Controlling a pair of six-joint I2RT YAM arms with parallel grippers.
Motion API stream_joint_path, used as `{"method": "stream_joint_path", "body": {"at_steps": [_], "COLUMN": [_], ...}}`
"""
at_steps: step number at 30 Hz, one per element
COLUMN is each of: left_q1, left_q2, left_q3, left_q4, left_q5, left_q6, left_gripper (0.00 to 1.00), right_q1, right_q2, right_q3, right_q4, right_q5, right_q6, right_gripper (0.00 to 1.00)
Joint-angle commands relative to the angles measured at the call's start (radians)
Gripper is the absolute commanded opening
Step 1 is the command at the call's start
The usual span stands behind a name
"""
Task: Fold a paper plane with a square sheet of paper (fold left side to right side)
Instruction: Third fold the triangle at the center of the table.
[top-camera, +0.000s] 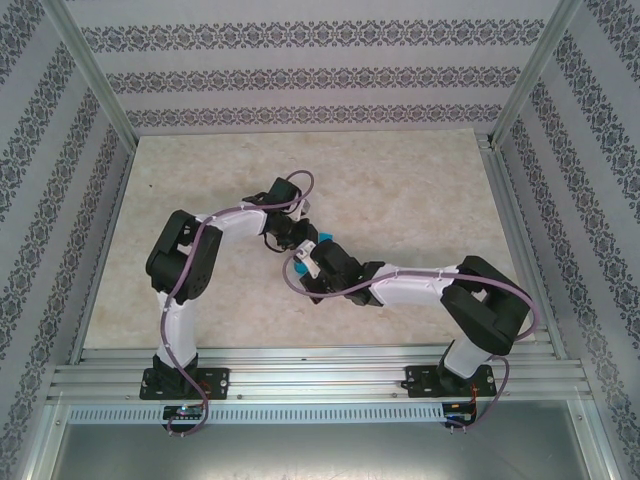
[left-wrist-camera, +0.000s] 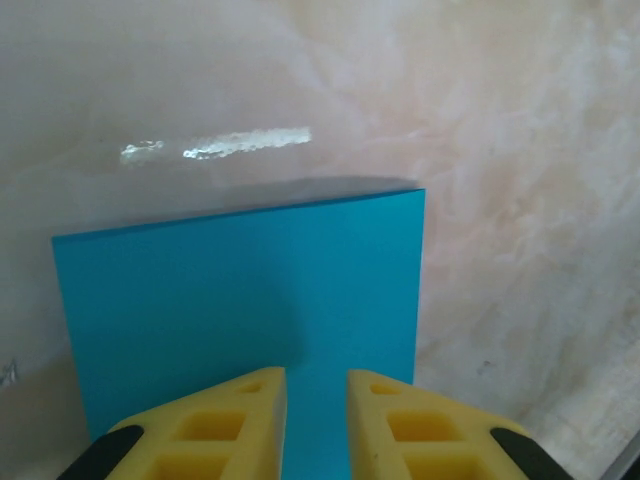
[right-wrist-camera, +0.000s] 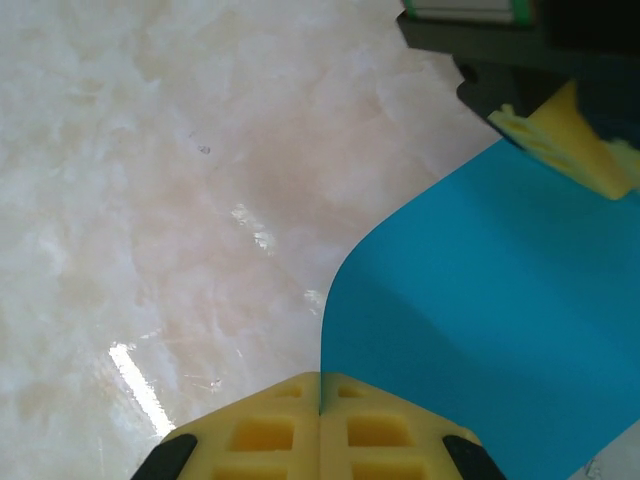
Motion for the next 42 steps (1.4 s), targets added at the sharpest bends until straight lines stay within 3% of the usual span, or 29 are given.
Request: {"method": "stream_joint_path", "body": {"at_steps": [1,19,42], "left_q1": [-0.007,-0.021,-0.025], "left_q2": [0.021,0.06,0.07], "left_q3": [0.029,0.032,0.038], "left_q4": [-0.022,-0.03,-0.037], "left_q5": [-0.011,-0.049,-0.062], "left_q6": [0.039,0.048,0.046], "left_gripper": [0.23,0.19,0.19], "right_q1": [-0.032,-0.279,-0.344], "right_q2": [0.017,0.069,0.124], "right_q3": [-0.018,-0.07,-0.027], "right_q4": [0.038,0.139,0.117], "right_q5": [-0.082,-0.425,-0.428], "right_q6": [0.056,0.279,0.255], "right_gripper": [0.0,0.0,0.0]}}
